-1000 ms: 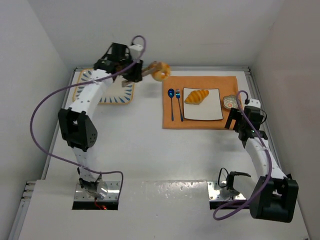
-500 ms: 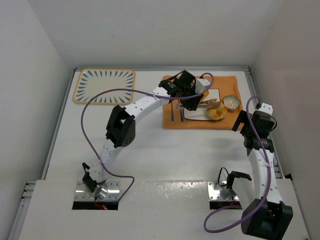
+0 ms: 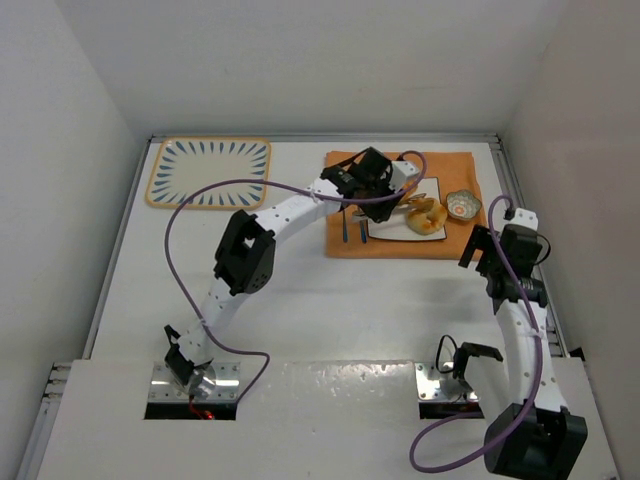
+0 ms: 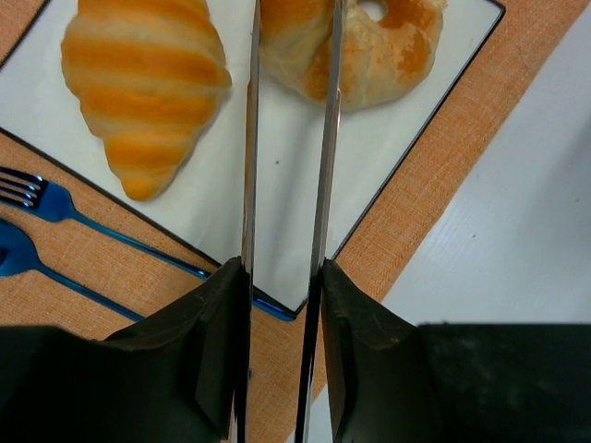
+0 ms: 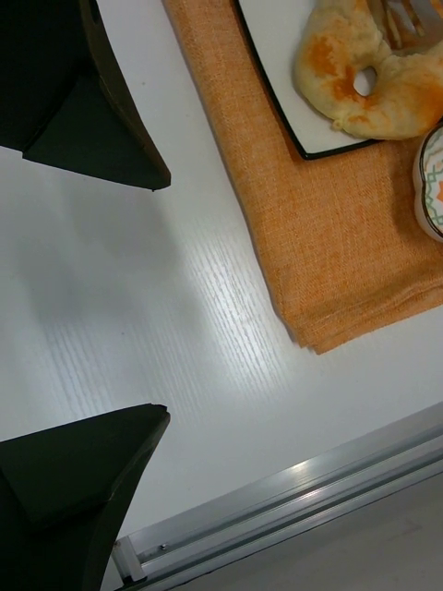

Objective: Place the bread

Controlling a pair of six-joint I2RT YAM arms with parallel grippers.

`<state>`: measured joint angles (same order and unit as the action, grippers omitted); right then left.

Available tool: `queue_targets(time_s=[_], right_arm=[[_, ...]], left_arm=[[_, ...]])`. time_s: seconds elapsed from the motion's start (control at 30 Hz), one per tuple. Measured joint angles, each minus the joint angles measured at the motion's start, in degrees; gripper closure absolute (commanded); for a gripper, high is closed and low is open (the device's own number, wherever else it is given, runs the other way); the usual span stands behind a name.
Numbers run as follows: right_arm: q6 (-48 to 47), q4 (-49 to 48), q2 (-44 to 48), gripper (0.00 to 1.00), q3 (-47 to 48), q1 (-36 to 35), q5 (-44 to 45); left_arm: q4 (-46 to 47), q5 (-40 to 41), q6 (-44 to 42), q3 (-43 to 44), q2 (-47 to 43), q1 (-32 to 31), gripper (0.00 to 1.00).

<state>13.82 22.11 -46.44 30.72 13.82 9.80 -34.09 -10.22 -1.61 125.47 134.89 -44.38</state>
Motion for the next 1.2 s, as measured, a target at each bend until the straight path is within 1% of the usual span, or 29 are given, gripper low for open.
queue_targets(time_s=[0.03,0.07,0.2,0.23,0.5,0.63,0.77,0.87,0.9,1.03,1.13,1.2], right_arm=[[-0.2,0.0,0.0,0.00,-0.1,-0.2,0.0],[-0.3,0.0,0.0,0.00,-0.1,-0.4,0.0],[-0.9,-0.1,-0.1,0.00,-0.2,-0.7,-0.2],[-1.0,-0.1,-0.1,0.00,-0.2,-0.8,-0.2],[-1.4,-0.6,-0.1,0.00,-0.6,-0.9,-1.5],[-1.6,-0.6,-0.1,0.00,-0.7,-0.9,-2.3],[-1.8,-0.7,-0.2,0.00,-0.7,-0.9,-2.7],[-1.8,-0.7,-0.5,0.00,-0.7,-0.9,-3.0],[-1.8,-1.0,-0.6,0.00,-0.9,-0.9,-3.0],[-1.8,-2.0,-0.6,0.00,-1.6,-0.9,-3.2],[-1.5,-3.1,-0.8,0.00,-2.5,-0.9,-3.5],[-0.7,-3.8,-1.3,0.00,-3.0,-0.9,-3.8]], left_arm=[[0.3,0.0,0.0,-1.0,-0.4,0.2,0.67],[0.4,0.0,0.1,-2.1,-0.9,0.2,0.56],[0.2,-0.3,0.1,-3.5,-1.5,0.5,0.39],[0.2,-0.3,0.0,-3.6,-1.5,0.5,0.38],[-1.6,-1.2,-0.7,-1.7,-2.4,0.9,0.38],[-3.0,-1.6,-0.9,-0.5,-4.5,2.2,0.39],[-4.2,-1.7,-1.0,0.5,-7.7,5.0,0.42],[-5.4,-1.9,-0.7,0.5,-11.2,8.3,0.43],[-5.7,-1.8,-0.5,-0.1,-12.8,9.8,0.45],[-5.6,1.5,1.9,-6.3,-21.1,16.4,0.46],[-4.5,6.1,4.6,-15.0,-28.0,21.3,0.46],[-3.6,9.0,6.6,-22.9,-32.1,23.7,0.46]])
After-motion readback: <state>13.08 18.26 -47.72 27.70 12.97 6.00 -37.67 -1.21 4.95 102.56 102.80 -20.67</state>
